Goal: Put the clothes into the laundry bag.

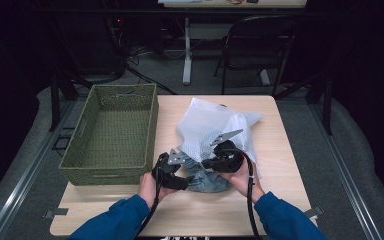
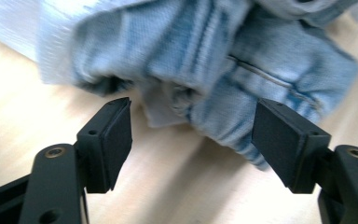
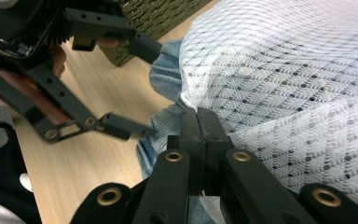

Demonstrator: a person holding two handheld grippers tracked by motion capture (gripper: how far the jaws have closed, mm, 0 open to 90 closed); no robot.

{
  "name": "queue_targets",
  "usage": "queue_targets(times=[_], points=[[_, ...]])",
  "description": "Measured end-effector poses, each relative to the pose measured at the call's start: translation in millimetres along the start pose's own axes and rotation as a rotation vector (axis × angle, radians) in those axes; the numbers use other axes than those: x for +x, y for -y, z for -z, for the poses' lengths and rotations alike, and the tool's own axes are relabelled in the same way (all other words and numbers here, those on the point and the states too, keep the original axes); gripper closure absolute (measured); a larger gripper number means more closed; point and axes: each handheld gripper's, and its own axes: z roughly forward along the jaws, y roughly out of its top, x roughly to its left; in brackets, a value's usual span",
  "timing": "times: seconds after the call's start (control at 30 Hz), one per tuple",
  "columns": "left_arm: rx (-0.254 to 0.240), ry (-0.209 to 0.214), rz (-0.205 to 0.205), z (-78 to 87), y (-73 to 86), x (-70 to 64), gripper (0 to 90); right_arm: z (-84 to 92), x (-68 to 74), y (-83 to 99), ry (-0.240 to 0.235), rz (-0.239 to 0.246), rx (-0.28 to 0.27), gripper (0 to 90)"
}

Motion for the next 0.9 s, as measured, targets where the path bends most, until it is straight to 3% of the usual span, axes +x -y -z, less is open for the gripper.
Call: queue_targets(times=[0.1,0.13,0.17,0.2,0.23,0.27,0.33,0.4,0.43,0.47,0.5,0.63,0.73,0.8,0.83,0.9], points=[[-0.044,0.016,-0.017,-2.5,-1.1,3.1,42.7,0.6,-0.6,-0.3,-0.003,-0.004,-0.004,90.0],[-0.076,0.025,-0.020,-3.8,-1.4,4.8,50.4,0.8,-0.5,-0.6,-0.005,-0.005,-0.005,90.0],[-0.108,0.036,-0.019,-5.6,-1.8,5.8,71.4,1.3,-0.2,-1.3,-0.007,0.000,-0.012,90.0],[-0.125,0.035,-0.025,-7.5,-3.3,5.8,71.4,2.2,0.4,-2.4,-0.007,-0.001,-0.018,90.0],[-0.140,0.041,-0.027,-9.4,-5.7,5.0,80.3,3.4,0.6,-3.6,-0.011,0.003,-0.028,90.0],[-0.142,0.048,-0.034,-10.1,-8.1,4.4,83.3,5.3,1.6,-5.0,-0.021,0.003,-0.044,90.0],[-0.164,0.061,-0.052,-10.0,-15.9,-0.6,84.2,12.0,5.1,-8.9,-0.033,0.019,-0.085,90.0],[-0.195,0.061,-0.074,-7.6,-23.6,-5.1,84.4,24.0,10.1,-13.6,-0.074,0.034,-0.146,90.0],[-0.231,0.071,-0.088,-3.0,-31.5,-8.4,84.4,26.8,11.1,-14.1,-0.083,0.034,-0.161,90.0],[-0.231,0.071,-0.088,-3.0,-31.5,-8.4,84.3,26.8,11.1,-14.1,-0.083,0.034,-0.161,90.0],[-0.244,0.073,-0.099,-0.2,-35.3,-10.4,84.3,34.4,11.8,-14.9,-0.134,0.036,-0.205,90.0],[-0.282,0.064,-0.112,9.8,-44.1,-10.0,83.7,45.2,12.4,-15.8,-0.170,0.038,-0.251,90.0],[-0.248,0.064,-0.083,6.6,-41.3,-1.1,82.3,42.3,9.1,-14.4,-0.148,0.027,-0.219,90.0],[-0.200,0.079,-0.064,-0.3,-37.2,4.3,78.3,28.5,2.8,-10.2,-0.056,0.016,-0.103,90.0],[-0.174,0.083,-0.061,-3.7,-35.0,5.3,71.8,13.4,-4.8,-3.9,0.006,0.007,-0.015,90.0],[-0.127,0.089,-0.073,-9.0,-31.1,5.7,70.1,8.9,-7.9,-2.0,0.003,-0.010,0.006,90.0]])
